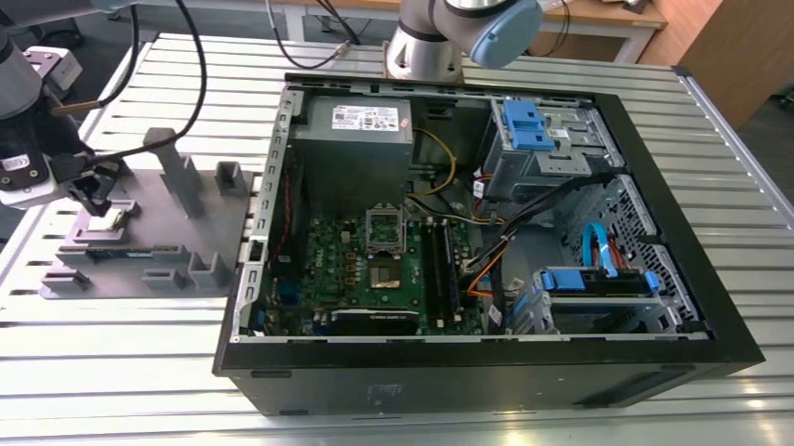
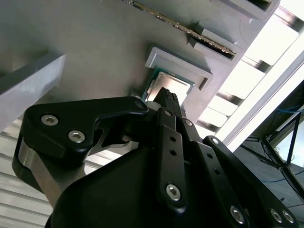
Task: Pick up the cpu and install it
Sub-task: 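Pick up the cpu and move it towards the insertion slot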
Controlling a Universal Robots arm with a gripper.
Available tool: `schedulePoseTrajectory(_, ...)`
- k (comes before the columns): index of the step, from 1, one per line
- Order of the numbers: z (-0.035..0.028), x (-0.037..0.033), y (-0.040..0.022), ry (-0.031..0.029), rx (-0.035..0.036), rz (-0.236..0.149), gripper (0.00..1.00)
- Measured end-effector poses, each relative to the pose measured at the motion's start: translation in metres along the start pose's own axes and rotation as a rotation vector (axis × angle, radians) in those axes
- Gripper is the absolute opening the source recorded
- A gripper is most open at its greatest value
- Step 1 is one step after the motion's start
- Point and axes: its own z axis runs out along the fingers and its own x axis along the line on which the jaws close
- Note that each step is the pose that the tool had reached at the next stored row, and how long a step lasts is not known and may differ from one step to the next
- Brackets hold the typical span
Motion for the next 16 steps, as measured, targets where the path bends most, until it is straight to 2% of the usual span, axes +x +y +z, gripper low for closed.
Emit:
schedulePoseTrajectory(4,0.0019,0.0012,-0.0002,-0.0002,0.0003,0.000,0.11)
schedulePoseTrajectory(14,0.0020,0.0014,-0.0002,0.0000,0.0005,0.000,0.11)
schedulePoseTrajectory(16,0.0021,0.0014,-0.0002,0.0000,0.0004,0.000,0.23)
